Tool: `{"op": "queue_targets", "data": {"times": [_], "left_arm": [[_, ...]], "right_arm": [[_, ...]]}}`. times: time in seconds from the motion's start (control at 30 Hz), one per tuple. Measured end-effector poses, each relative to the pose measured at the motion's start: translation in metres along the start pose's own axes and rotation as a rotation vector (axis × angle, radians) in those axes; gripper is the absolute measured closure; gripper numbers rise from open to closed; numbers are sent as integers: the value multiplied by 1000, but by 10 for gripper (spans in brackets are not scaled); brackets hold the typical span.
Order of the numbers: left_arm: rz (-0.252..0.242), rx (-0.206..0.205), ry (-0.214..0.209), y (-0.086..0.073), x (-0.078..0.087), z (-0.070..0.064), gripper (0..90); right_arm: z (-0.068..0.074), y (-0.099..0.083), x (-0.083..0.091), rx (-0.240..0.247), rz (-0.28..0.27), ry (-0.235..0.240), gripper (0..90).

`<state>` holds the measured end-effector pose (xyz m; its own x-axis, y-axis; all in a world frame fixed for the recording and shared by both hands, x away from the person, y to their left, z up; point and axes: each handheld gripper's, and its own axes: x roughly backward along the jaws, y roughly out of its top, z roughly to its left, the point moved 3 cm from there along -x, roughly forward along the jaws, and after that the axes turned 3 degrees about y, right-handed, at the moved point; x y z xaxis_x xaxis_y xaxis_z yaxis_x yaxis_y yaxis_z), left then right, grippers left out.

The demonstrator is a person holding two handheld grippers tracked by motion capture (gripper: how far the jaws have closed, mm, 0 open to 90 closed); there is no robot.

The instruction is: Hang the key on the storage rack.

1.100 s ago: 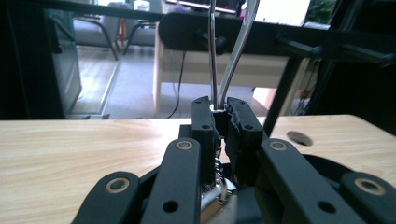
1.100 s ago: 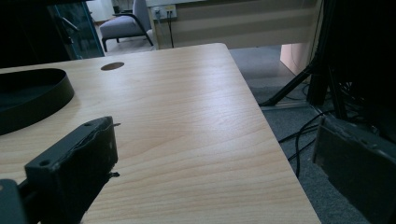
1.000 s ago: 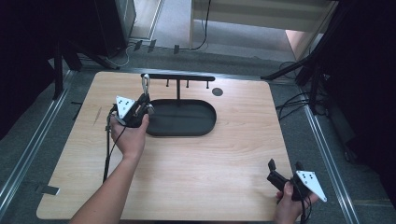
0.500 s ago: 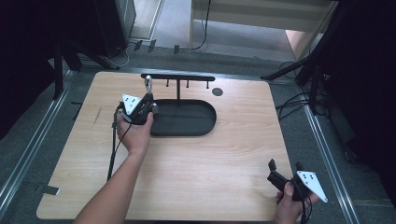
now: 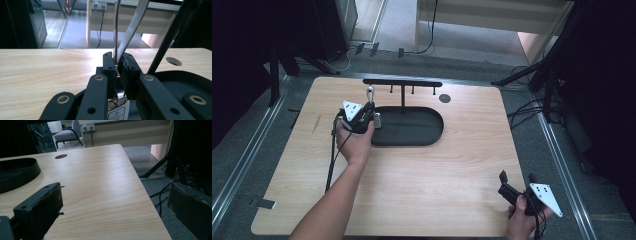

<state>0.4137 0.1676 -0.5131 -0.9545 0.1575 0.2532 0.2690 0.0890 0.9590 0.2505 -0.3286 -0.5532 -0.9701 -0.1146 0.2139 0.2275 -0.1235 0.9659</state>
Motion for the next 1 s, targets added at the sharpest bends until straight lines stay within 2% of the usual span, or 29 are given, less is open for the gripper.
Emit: {"op": "queue_targets", "data": {"times": [0.07, 0.23, 0.4, 0.63, 0.7, 0.83, 0.87, 0.9, 1.0], "left_arm": [[-1, 11, -14, 0, 0, 0, 829], [0, -12, -28, -1, 0, 1, 824], [-5, 8, -26, 2, -2, 2, 816], [23, 22, -41, 1, -6, 1, 822], [40, 16, -50, -1, -6, 0, 811], [16, -13, -46, -3, -3, -1, 732], [24, -12, -50, -4, -1, -2, 734], [31, 19, -64, -4, 1, -2, 763], [24, 34, -69, -4, 6, 0, 730]], "right_arm": [[0, 0, 0, 0, -1, 0, 0], [0, 0, 0, 5, 0, 0, 0], [0, 0, 0, 6, -1, 0, 0], [0, 0, 0, 6, 1, 1, 0], [0, 0, 0, 0, 2, 1, 0], [0, 0, 0, -3, 2, 1, 0], [0, 0, 0, -3, 2, 1, 0], [0, 0, 0, -2, 3, 1, 0], [0, 0, 0, -3, 1, 1, 0]]}}
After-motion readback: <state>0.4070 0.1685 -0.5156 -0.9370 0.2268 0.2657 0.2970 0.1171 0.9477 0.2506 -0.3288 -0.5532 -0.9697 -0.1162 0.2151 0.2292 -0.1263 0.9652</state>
